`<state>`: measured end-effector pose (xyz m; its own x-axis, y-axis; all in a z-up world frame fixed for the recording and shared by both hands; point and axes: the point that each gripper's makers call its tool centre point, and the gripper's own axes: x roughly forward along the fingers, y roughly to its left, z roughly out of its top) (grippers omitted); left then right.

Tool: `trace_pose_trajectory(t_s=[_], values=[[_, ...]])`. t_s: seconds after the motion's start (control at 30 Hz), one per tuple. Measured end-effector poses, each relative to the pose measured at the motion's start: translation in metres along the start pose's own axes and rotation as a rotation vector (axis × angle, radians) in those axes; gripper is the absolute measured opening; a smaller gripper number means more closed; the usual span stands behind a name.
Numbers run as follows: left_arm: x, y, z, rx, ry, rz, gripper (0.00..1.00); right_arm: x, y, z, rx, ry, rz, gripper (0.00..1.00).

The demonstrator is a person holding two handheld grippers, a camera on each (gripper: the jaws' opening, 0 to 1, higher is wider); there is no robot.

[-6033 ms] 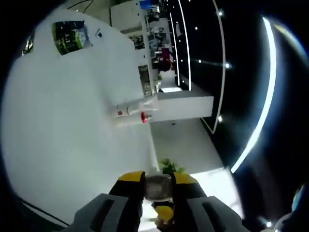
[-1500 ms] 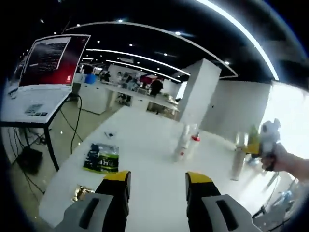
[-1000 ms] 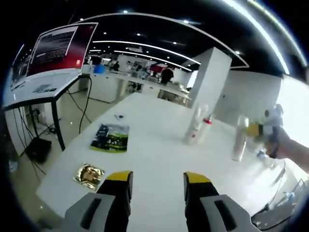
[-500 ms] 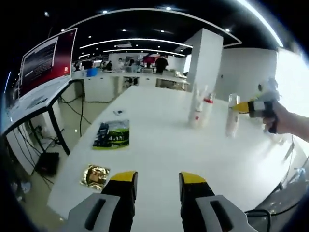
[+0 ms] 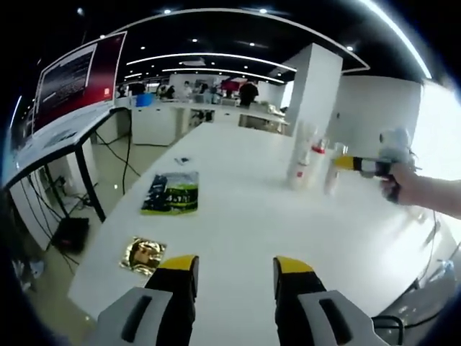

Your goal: Arrange the skincare products in the storage area until every visible bottle or jar stands upright without overlapping.

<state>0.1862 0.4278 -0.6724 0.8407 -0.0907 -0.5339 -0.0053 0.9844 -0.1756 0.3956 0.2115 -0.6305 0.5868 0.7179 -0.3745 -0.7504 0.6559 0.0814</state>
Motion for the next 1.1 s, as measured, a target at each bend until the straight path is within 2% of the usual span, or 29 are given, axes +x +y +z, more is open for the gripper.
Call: trace_pose_trajectory(t_s=[0.1, 0.13, 0.37, 0.47, 0.77, 0.97, 1.03, 1.07, 1.1], values=[[0.0, 0.0, -0.002, 0.011, 0.009, 0.003, 0.4, 0.007, -0.003, 0.005, -0.149, -0.045, -0.011, 0.23], [0.0, 0.0, -0.001, 0.008, 0.006, 0.003, 0.4, 0.01, -0.003, 0.004, -0.176, -0.057, -0.016, 0.23], [0.0, 0.002, -0.003, 0.01, 0.015, 0.009, 0.4, 0.023, -0.018, -0.015, -0.176, -0.03, -0.069, 0.23], [0.001, 0.006, -0.006, 0.007, 0.023, 0.017, 0.4, 0.027, -0.022, -0.013, -0.16, -0.056, -0.078, 0.23], [0.001, 0.009, -0.014, 0.017, 0.061, 0.024, 0.36, 0.038, -0.034, -0.023, -0.194, -0.031, -0.102, 0.23], [0.001, 0.011, -0.015, 0.014, 0.063, 0.024, 0.36, 0.037, -0.037, -0.027, -0.212, -0.04, -0.112, 0.23], [0.001, 0.011, -0.016, 0.017, 0.067, 0.022, 0.36, 0.037, -0.037, -0.034, -0.22, -0.029, -0.106, 0.23], [0.001, 0.011, -0.016, 0.018, 0.066, 0.023, 0.36, 0.039, -0.036, -0.025, -0.238, -0.079, -0.096, 0.23], [0.001, 0.011, -0.015, 0.02, 0.065, 0.025, 0.36, 0.037, -0.038, -0.029, -0.221, -0.062, -0.104, 0.23]])
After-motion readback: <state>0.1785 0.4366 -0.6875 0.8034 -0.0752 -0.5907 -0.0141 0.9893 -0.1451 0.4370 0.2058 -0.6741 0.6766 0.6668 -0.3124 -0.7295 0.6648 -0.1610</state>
